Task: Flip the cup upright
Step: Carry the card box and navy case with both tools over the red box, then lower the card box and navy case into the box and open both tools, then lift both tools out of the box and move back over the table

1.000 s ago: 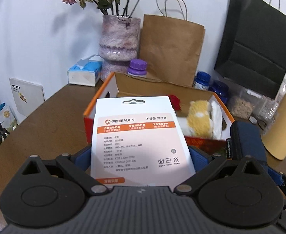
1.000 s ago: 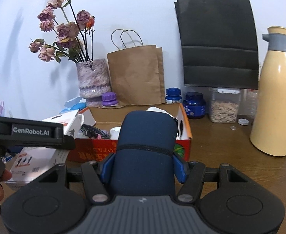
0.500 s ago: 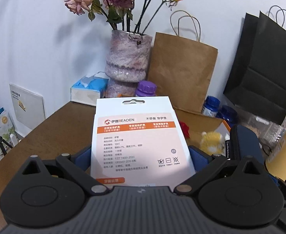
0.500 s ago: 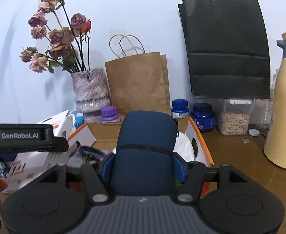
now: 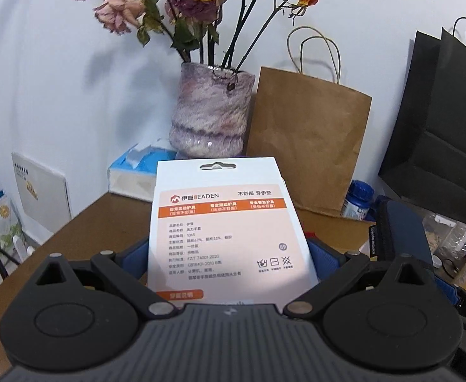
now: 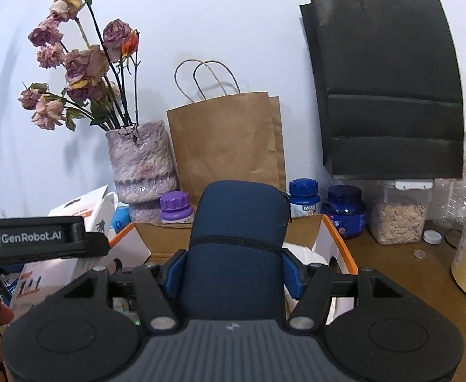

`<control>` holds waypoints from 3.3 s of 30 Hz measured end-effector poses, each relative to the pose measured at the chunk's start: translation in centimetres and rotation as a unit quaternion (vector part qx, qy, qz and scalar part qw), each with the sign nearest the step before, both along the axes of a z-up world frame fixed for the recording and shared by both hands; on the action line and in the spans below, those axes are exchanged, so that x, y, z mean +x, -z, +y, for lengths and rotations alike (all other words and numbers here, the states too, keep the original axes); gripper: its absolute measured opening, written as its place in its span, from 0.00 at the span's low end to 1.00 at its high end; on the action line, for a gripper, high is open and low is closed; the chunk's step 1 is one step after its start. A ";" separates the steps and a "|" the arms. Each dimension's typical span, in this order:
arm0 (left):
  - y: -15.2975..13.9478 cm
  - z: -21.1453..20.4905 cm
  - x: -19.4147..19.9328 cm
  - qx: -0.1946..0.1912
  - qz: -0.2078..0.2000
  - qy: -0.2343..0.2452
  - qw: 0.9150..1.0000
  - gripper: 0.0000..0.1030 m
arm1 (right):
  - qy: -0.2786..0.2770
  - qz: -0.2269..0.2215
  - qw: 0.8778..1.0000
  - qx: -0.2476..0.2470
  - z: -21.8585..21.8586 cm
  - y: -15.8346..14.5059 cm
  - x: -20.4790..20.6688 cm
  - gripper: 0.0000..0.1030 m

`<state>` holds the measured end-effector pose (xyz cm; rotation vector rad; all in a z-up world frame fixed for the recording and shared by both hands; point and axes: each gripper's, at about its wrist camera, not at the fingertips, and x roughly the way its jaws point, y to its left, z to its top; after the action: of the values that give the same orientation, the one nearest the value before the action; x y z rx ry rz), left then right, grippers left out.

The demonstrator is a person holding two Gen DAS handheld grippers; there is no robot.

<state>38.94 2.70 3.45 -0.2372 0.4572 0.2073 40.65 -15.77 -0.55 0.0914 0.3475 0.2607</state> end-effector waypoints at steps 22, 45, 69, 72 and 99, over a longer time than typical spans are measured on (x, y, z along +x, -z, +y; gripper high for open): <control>3.2 0.3 7.5 0.048 0.030 0.022 0.998 1.00 | -0.012 0.022 0.998 -0.060 3.2 1.9 7.4 0.62; 1.0 0.8 1.6 0.049 0.001 0.022 0.999 1.00 | 0.009 0.005 1.000 -0.028 -0.2 0.2 3.1 1.00; 0.9 -0.7 -16.8 0.048 0.020 0.063 0.997 1.00 | -0.005 0.017 1.000 -0.007 -5.9 -1.1 -14.3 1.00; 1.1 -1.0 -18.9 0.050 0.021 0.064 0.996 1.00 | -0.006 0.028 1.000 -0.008 -6.3 -0.5 -16.3 1.00; 2.0 -2.2 -24.3 0.060 0.029 0.081 0.995 1.00 | -0.007 0.047 0.999 -0.014 -7.0 1.2 -22.2 1.00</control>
<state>14.59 0.50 1.47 -0.0768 0.5177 0.0833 18.44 -22.76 -1.71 0.0736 0.4444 0.2668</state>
